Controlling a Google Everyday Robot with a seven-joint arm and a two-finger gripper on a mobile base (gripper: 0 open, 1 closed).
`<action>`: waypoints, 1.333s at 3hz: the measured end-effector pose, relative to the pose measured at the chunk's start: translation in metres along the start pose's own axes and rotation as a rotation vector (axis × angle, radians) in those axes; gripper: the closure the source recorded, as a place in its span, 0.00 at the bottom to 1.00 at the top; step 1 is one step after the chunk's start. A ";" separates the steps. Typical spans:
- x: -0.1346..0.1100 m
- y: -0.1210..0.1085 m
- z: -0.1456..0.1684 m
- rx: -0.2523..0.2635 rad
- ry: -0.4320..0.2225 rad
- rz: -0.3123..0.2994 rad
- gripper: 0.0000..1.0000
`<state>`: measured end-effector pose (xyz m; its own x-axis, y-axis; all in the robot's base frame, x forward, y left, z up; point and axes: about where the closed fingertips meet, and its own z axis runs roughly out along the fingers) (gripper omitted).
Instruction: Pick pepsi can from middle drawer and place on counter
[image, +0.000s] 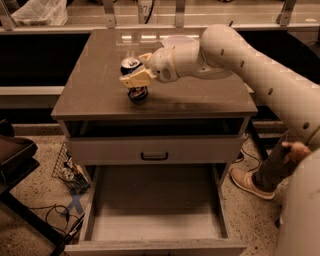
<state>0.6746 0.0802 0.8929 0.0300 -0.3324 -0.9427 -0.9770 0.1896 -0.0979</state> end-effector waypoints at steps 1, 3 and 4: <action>0.023 -0.015 0.008 0.006 0.007 -0.014 1.00; 0.016 -0.015 0.006 0.006 0.007 -0.014 0.59; 0.016 -0.015 0.006 0.005 0.007 -0.014 0.36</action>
Offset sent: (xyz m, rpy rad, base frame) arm 0.0151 -0.0019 -0.0203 -0.0088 -0.0117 -0.0009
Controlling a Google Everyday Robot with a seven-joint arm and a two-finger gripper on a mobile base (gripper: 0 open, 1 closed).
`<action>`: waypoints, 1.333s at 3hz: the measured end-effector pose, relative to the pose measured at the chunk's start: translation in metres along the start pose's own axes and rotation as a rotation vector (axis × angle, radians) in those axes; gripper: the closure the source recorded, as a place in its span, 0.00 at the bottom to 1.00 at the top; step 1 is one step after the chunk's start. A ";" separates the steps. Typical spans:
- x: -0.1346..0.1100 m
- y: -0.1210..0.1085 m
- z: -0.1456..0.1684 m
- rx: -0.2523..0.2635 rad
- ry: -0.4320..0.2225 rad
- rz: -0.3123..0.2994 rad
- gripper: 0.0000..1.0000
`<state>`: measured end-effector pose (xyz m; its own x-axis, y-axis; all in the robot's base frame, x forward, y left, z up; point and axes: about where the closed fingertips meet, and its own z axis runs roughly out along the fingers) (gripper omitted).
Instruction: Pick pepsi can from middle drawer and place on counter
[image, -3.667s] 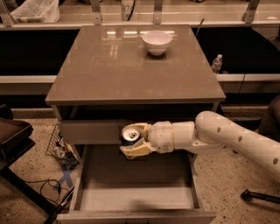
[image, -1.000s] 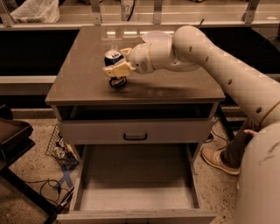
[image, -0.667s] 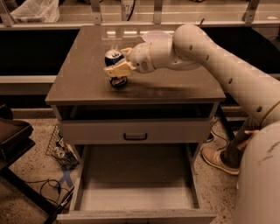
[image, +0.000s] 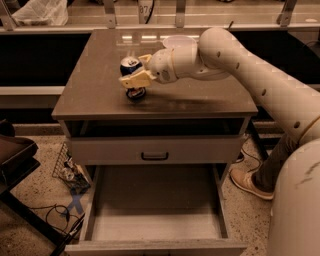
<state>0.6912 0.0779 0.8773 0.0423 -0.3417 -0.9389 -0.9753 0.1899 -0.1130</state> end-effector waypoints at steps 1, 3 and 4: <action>0.000 0.000 0.000 0.000 0.000 0.000 0.12; -0.001 0.002 0.003 -0.006 -0.001 0.000 0.00; -0.014 -0.016 -0.007 0.000 0.010 -0.001 0.00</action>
Offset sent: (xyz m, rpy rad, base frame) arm 0.0000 0.0001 0.0001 0.0000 0.0001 0.0002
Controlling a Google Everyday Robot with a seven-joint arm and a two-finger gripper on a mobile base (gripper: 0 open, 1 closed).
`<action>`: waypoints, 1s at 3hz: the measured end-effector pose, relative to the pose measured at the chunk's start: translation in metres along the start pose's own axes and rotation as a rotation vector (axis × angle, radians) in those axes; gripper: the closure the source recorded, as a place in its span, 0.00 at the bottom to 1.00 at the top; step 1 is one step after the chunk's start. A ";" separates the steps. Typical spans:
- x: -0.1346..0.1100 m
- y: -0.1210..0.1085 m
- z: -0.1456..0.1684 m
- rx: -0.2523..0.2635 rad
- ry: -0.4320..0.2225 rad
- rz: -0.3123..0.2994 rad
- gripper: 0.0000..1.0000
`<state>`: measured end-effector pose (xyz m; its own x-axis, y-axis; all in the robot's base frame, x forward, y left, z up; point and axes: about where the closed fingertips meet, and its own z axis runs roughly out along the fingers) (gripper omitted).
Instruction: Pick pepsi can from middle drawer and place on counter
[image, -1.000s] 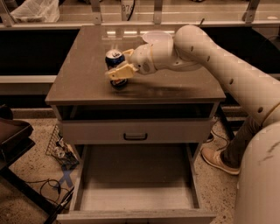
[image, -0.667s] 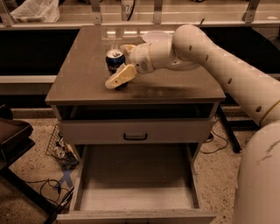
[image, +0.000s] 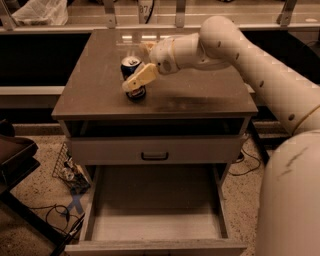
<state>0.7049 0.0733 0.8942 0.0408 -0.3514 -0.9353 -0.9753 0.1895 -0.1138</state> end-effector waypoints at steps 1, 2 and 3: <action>-0.039 -0.037 -0.045 0.087 0.037 -0.021 0.00; -0.091 -0.070 -0.134 0.335 0.122 -0.017 0.00; -0.118 -0.072 -0.201 0.586 0.173 0.011 0.00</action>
Offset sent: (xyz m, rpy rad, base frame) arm 0.0396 -0.1658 0.2010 -0.1860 -0.1608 -0.5600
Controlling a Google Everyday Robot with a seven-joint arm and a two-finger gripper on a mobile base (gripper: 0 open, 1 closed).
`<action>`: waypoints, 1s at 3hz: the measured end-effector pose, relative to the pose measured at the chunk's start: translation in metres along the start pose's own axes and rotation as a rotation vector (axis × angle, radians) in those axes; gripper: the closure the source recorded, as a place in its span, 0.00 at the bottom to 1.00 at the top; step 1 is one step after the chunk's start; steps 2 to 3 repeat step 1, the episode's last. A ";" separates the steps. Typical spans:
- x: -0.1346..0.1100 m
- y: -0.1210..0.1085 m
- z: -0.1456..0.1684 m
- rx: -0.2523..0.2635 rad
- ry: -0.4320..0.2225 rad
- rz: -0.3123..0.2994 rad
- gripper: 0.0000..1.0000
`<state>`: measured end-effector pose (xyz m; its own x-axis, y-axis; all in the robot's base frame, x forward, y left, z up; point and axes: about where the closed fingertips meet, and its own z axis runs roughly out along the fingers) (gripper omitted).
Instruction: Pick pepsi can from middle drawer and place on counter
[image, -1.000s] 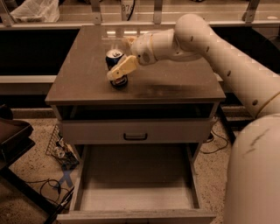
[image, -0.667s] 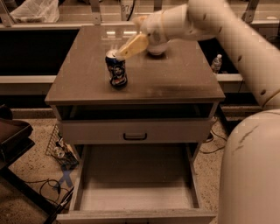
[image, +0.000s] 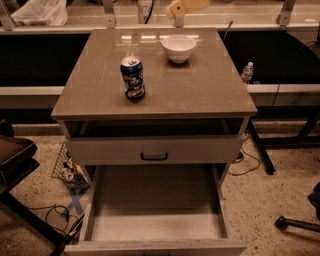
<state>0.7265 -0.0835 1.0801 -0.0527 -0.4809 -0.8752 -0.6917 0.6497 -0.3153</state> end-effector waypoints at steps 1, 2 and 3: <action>-0.019 -0.016 -0.077 0.276 0.001 0.002 0.00; -0.019 -0.016 -0.077 0.276 0.001 0.002 0.00; -0.019 -0.016 -0.077 0.276 0.001 0.002 0.00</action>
Offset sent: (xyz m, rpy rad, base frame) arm 0.0000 0.0000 0.0000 0.0000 0.0000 0.0000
